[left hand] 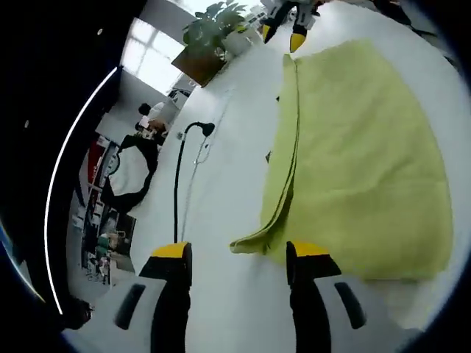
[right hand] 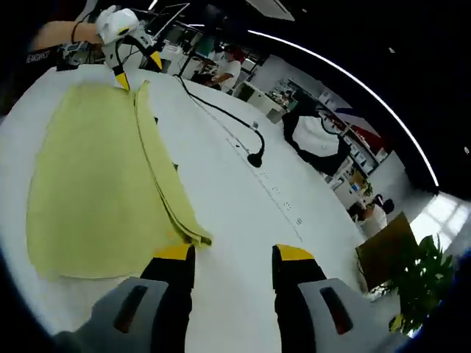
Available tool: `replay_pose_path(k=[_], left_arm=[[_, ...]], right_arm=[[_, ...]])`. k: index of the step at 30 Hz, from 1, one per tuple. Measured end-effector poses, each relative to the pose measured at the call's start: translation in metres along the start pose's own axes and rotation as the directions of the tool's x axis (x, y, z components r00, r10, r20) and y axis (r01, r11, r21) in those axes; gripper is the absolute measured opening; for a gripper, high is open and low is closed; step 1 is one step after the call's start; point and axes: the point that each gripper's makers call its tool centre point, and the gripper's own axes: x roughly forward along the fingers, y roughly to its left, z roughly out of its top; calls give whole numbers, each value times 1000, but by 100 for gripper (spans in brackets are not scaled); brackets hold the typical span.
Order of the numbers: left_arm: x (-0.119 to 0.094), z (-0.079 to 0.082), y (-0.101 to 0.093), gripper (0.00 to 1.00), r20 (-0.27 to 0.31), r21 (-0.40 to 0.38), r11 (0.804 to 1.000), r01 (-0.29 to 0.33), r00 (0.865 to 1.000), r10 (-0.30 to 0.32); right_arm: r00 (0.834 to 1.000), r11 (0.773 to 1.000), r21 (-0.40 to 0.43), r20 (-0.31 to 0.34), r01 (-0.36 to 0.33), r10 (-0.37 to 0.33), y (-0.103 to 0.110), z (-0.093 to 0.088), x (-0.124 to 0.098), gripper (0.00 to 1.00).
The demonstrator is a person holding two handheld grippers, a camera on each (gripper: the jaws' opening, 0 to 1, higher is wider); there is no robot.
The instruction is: Fold the garment on the visible template until the final outline fits inside the template.
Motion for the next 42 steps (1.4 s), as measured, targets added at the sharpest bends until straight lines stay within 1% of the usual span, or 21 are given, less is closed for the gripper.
replay_pose_path(k=[2,8,11,13,15,19,20,23,24,26,27,29,30,31,32,33,35,37,38,41,42], left_arm=[[6,-3,2,52,0,-13,1000,13,1000,-13],[25,-13,1,36,35,-199,976,90,996,-85],[32,-14,-7,22,100,-384,910,155,987,-125],[35,-13,-5,15,143,-424,891,164,983,-113],[35,-13,-11,7,170,-489,849,199,977,-131],[32,-15,-9,3,172,-559,809,180,980,-99],[31,-14,-10,3,182,-584,791,183,979,-92],[27,-14,-5,3,211,-685,703,191,976,-60],[27,-14,-2,3,230,-736,646,202,972,-43],[26,-17,-1,3,249,-802,555,220,968,-24],[26,-19,0,3,251,-817,532,220,968,-15],[26,-22,1,3,257,-859,460,224,966,10],[26,-22,1,3,260,-871,436,227,966,16],[26,-22,1,3,266,-888,394,235,964,24],[27,-22,2,3,266,-909,344,237,963,40],[28,-23,2,3,266,-915,326,237,963,46],[30,-22,-2,3,250,-916,334,221,967,48],[33,-23,0,3,233,-919,339,200,971,58],[35,-22,-1,3,226,-921,339,191,972,66],[35,-21,-3,3,207,-928,332,169,975,82],[37,-20,0,4,205,-926,341,163,975,90]], right_arm=[[1000,1000,-2,11,-28,28,3,2,4,42],[995,969,227,34,-95,90,6,1,19,35],[995,933,345,22,-104,102,10,-4,23,25],[991,908,397,52,-136,125,16,-3,25,21],[988,891,427,65,-155,141,22,-2,27,16],[990,863,485,58,-140,128,20,-4,30,3],[989,830,538,61,-148,136,21,-3,28,1],[988,731,665,89,-152,124,20,-1,23,0],[987,695,701,107,-161,120,18,-1,22,0],[986,664,729,114,-165,120,17,-1,20,0],[985,632,755,129,-174,117,17,0,20,0],[980,550,811,162,-199,115,15,2,19,0],[978,477,854,178,-208,107,11,1,19,0],[977,438,873,188,-214,102,8,0,20,0],[977,436,875,191,-211,91,5,-2,21,0],[980,448,872,178,-197,84,3,-6,21,0],[985,460,870,158,-175,74,2,-9,24,0],[989,445,883,142,-149,50,-2,-13,25,0],[991,452,882,127,-131,39,-4,-16,26,0],[995,519,849,93,-98,34,0,-22,25,0],[996,534,841,81,-84,28,1,-23,24,0]])
